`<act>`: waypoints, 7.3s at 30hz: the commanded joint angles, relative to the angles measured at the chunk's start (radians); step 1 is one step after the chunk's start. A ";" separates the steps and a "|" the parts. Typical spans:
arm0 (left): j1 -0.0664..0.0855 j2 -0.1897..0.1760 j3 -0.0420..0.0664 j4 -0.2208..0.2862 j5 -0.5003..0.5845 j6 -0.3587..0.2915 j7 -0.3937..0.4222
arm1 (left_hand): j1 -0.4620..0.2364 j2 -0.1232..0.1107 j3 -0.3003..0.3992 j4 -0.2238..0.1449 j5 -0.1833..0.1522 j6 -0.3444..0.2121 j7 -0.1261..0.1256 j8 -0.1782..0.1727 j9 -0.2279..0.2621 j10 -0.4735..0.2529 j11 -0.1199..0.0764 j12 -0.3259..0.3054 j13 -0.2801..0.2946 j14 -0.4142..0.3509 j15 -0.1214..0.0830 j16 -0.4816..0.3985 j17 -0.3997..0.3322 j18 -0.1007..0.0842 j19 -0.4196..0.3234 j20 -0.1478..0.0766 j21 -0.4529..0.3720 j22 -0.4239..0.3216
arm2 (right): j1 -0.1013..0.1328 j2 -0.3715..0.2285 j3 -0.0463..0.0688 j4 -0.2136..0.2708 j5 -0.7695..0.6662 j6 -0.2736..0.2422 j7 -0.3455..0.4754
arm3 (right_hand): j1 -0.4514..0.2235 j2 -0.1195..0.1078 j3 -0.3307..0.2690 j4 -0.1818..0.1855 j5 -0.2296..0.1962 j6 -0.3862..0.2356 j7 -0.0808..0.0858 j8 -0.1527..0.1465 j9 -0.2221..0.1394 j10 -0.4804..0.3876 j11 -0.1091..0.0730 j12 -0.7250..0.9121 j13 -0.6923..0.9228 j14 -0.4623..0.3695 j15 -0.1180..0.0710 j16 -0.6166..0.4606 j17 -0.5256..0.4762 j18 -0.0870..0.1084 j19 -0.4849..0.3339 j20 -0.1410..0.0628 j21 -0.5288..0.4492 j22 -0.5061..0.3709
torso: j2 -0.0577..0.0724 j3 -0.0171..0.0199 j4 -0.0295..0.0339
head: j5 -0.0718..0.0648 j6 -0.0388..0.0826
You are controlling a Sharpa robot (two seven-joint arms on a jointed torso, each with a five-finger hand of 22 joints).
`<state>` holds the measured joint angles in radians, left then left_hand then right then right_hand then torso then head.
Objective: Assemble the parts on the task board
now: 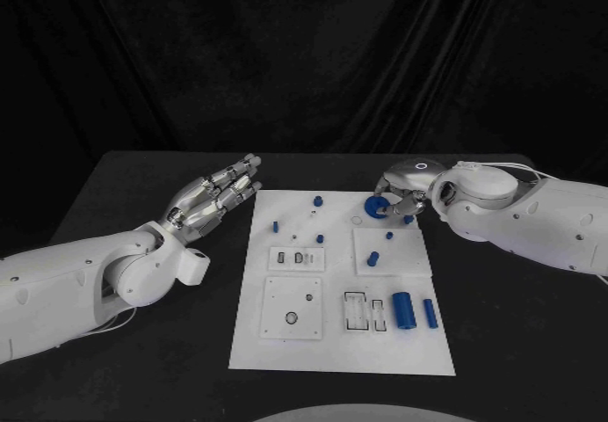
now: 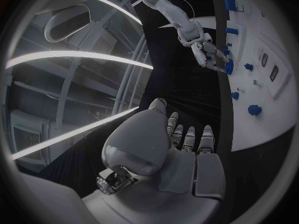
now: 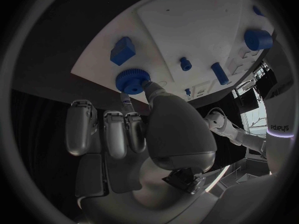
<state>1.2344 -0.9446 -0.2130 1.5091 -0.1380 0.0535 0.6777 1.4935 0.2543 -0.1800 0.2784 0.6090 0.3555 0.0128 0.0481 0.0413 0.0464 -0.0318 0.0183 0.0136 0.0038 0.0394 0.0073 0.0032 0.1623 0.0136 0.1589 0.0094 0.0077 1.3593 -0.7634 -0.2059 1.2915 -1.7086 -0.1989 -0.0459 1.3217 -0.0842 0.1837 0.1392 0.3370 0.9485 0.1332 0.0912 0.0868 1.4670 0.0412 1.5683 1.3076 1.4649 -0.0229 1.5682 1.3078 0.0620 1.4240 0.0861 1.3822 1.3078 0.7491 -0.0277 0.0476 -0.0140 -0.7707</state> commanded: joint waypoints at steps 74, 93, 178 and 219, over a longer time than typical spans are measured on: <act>-0.002 0.023 0.001 -0.015 -0.004 0.041 0.011 | 0.021 -0.002 0.017 -0.008 0.014 -0.009 0.001 0.002 0.000 -0.004 0.008 -0.002 -0.002 0.005 0.021 -0.001 0.001 0.018 0.006 0.016 0.007 0.002 | 0.005 0.261 -0.001 -0.049 -0.008 0.005 0.074 | -0.013 -0.039 0.139 -0.079 0.184 -0.082 0.002 -0.023 0.086 0.104 0.000 0.002 0.263 0.106 0.000 0.003 0.263 0.009 -0.028 0.002 -0.060 0.095 | 0.000 -0.0002 -0.0005 | -0.004 -0.009; -0.002 0.022 0.001 -0.016 -0.004 0.045 0.009 | 0.024 -0.002 0.020 -0.011 0.017 -0.008 0.002 0.002 0.000 -0.004 0.008 -0.003 -0.002 0.005 0.022 -0.001 0.001 0.018 0.006 0.018 0.007 0.002 | 0.005 0.240 -0.001 -0.028 -0.008 -0.044 0.082 | -0.021 -0.035 0.160 -0.102 0.139 -0.261 -0.029 -0.032 0.031 0.104 -0.026 0.002 0.263 0.094 -0.022 -0.016 0.235 0.021 -0.055 -0.018 -0.116 0.069 | -0.001 -0.0003 -0.0014 | 0.001 -0.010; -0.004 0.013 0.001 -0.027 -0.004 0.048 -0.002 | 0.033 -0.001 0.033 -0.021 0.023 -0.010 0.007 0.003 0.000 -0.002 0.014 -0.001 -0.001 0.005 0.023 -0.001 0.001 0.018 0.007 0.020 0.007 0.002 | 0.039 0.055 -0.001 0.080 0.018 -0.017 0.045 | -0.103 0.040 0.121 -0.122 -0.070 -0.077 -0.055 0.114 0.206 0.104 -0.049 0.002 0.263 0.088 -0.043 -0.035 0.220 0.023 -0.044 -0.038 -0.177 0.091 | -0.003 -0.0004 -0.0037 | 0.005 -0.016; -0.006 0.018 0.000 -0.029 -0.004 0.057 -0.004 | 0.035 -0.002 0.036 -0.024 0.024 -0.009 0.008 0.003 0.000 -0.001 0.015 -0.001 -0.001 0.006 0.024 0.000 0.002 0.018 0.008 0.021 0.008 0.002 | -0.006 -0.265 -0.003 0.182 0.112 -0.150 0.036 | -0.088 -0.006 0.042 -0.029 -0.162 -0.156 -0.063 0.019 0.169 0.104 -0.062 0.002 0.263 0.092 -0.059 -0.046 0.205 0.000 0.030 -0.055 -0.073 0.157 | 0.000 0.0003 -0.0035 | -0.002 -0.023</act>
<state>1.2296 -0.9283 -0.2132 1.4791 -0.1387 0.0943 0.6627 1.5174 0.2547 -0.1496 0.2537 0.6283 0.3521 0.0162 0.0481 0.0412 0.0463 -0.0250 0.0183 0.0132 0.0075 0.0573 0.0073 0.0033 0.1623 0.0207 0.1732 0.0134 0.0087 1.3572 -1.0286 -0.2090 1.4764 -1.5852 -0.3222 0.0028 1.2342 -0.0791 0.2267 0.1046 0.1802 0.7964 0.0679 0.1139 0.2569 1.4668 -0.0162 1.5682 1.3073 1.4641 -0.0743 1.5285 1.3073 0.0782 1.4527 0.0393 1.3147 1.3076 0.7486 -0.0272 0.0449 -0.0176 -0.7931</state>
